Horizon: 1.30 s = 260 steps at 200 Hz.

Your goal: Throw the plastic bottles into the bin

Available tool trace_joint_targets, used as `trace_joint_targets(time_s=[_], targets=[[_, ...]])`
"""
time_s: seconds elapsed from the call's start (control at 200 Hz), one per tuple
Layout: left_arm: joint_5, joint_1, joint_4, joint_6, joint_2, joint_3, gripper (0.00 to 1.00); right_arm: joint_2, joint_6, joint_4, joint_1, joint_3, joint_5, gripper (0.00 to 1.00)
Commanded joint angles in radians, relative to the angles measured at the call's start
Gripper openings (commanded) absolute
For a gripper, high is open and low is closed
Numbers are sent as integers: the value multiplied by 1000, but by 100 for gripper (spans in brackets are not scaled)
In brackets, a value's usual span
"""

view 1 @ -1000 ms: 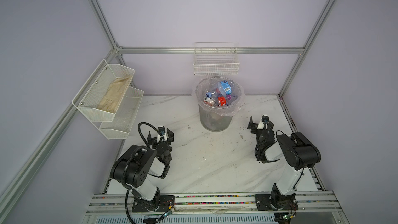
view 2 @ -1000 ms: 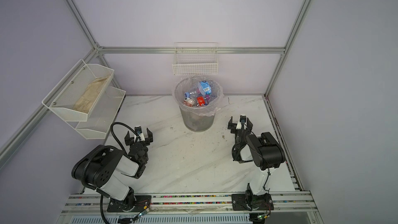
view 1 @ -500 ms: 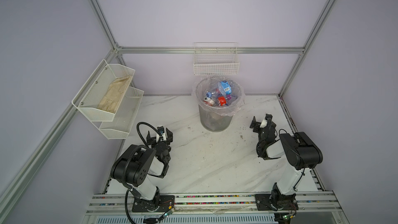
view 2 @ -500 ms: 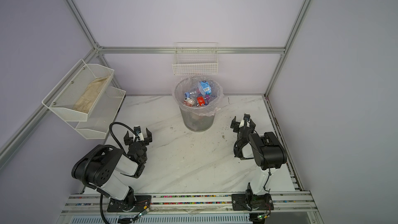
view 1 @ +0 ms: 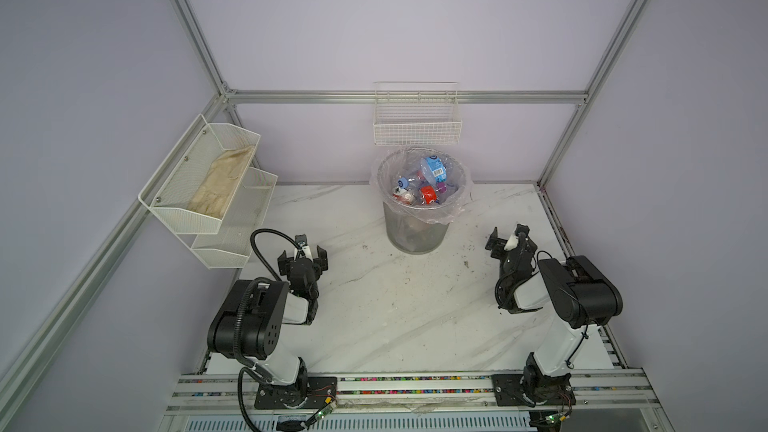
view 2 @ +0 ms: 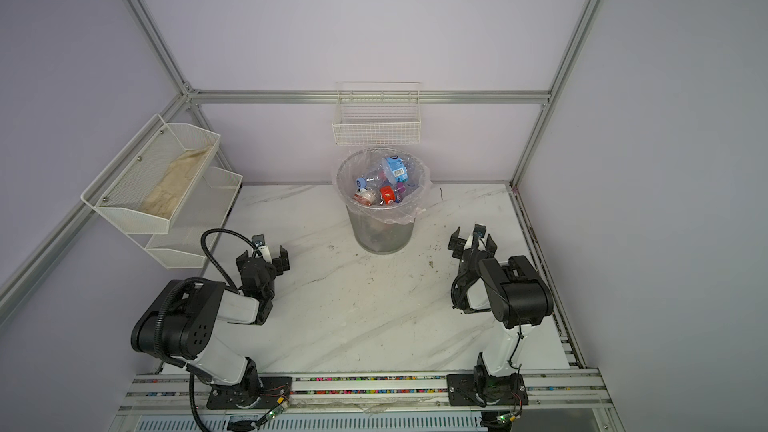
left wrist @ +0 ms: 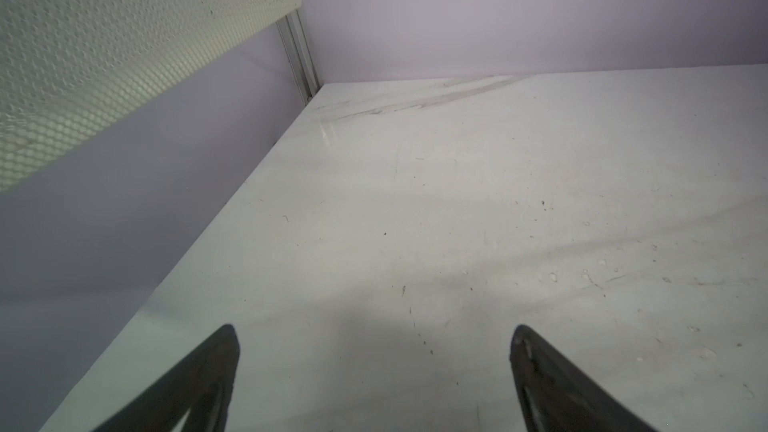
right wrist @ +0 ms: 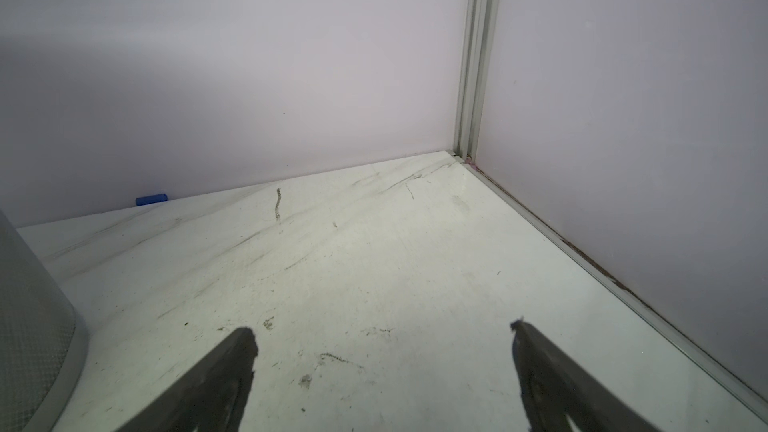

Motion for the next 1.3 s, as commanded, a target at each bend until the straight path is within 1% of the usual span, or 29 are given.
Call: trace_joint_targets(time_s=[0.0, 0.095, 0.145, 0.215, 0.275, 0.335, 0.445, 0.525, 0.595, 0.735, 0.925, 1.295], targets=[[46, 20, -45, -46, -26, 65, 100, -12, -57, 103, 25, -22, -20, 98], [46, 20, -40, -45, -27, 64, 100, -13, -69, 130, 24, -36, -47, 98], [46, 21, -41, -45, -28, 63, 100, -9, -68, 114, 25, -28, -53, 98], [46, 20, -37, -44, -27, 61, 100, -9, -33, 26, 21, 13, -49, 97], [46, 21, -37, -45, -28, 61, 100, -10, 8, -45, -2, 47, -36, 97], [46, 20, -29, -44, -30, 56, 100, -14, 41, -79, -30, 63, -50, 97], [15, 20, -5, -55, -31, 42, 100, -15, 44, -78, -35, 63, -55, 97], [17, 19, 12, -54, -30, 36, 100, -17, 41, -77, -35, 60, -55, 98], [17, 20, 6, -53, -30, 39, 100, -18, 21, -58, -35, 53, -46, 98], [14, 21, -29, -56, -29, 57, 100, -20, 21, -58, -35, 53, -46, 97], [13, 21, -34, -55, -23, 63, 100, -18, 21, -61, -34, 54, -46, 98], [22, 15, -6, -40, -30, 46, 100, -20, 21, -58, -35, 52, -46, 97]])
